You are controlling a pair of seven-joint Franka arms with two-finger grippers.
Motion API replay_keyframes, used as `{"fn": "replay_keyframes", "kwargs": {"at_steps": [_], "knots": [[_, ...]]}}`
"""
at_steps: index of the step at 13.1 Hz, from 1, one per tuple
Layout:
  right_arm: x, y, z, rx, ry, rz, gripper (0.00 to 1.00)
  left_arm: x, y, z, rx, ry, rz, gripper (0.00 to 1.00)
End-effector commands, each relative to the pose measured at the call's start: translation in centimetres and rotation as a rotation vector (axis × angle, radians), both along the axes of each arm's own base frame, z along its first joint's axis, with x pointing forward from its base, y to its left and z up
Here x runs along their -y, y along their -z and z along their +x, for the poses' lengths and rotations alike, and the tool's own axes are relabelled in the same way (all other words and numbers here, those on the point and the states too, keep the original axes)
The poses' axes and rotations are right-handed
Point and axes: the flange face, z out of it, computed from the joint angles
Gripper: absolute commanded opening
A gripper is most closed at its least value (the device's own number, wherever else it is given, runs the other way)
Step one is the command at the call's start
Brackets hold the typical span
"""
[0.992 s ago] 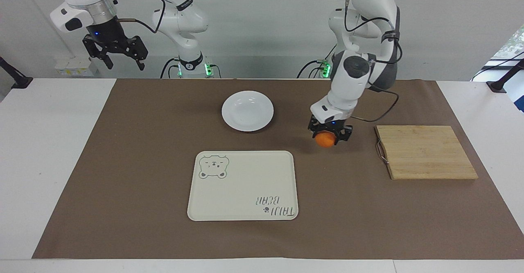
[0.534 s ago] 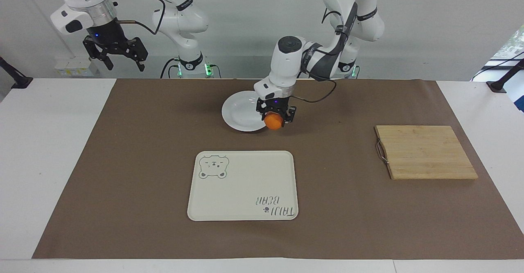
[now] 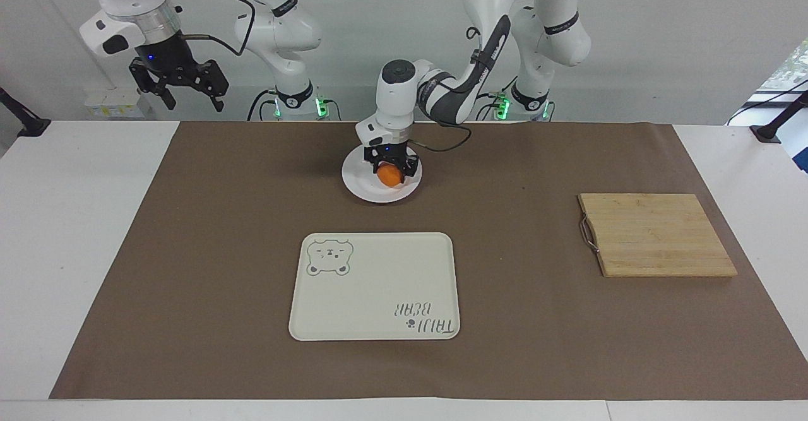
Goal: Place orange and plate with both arms
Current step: 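Carry the orange with the left gripper and drop it onto the plate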
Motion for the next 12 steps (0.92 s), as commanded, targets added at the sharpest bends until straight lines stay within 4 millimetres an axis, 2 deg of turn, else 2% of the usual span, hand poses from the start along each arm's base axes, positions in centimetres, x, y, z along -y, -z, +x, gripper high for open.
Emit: {"fn": "replay_keyframes", "kwargs": {"at_steps": [1, 2, 3, 6, 8, 9, 12], "knots": [[0.3, 0.2, -0.5, 0.011, 0.010, 0.009, 1.00, -0.1, -0.9, -0.1, -0.009, -0.026, -0.031, 1.00], [0.2, 0.3, -0.5, 0.009, 0.010, 0.011, 1.00, -0.5, -1.5, 0.3, -0.012, -0.036, -0.027, 1.00], [0.2, 0.4, -0.5, 0.007, 0.010, 0.015, 1.00, -1.4, -4.3, 0.7, -0.014, -0.037, -0.028, 1.00], [-0.1, 1.5, -0.6, -0.019, 0.007, 0.028, 1.00, -5.9, -8.4, 5.2, 0.004, -0.117, -0.036, 1.00], [-1.0, 2.7, -0.4, -0.030, 0.005, 0.099, 1.00, -11.1, -9.8, 9.5, 0.058, -0.152, 0.006, 1.00], [-1.4, 3.5, -0.1, -0.022, 0.000, 0.111, 1.00, -13.4, -10.3, 11.0, 0.064, -0.155, 0.014, 1.00], [-2.8, 7.1, 0.1, -0.044, 0.006, 0.207, 1.00, -22.1, -12.8, 15.6, 0.084, -0.146, 0.030, 1.00]]}}
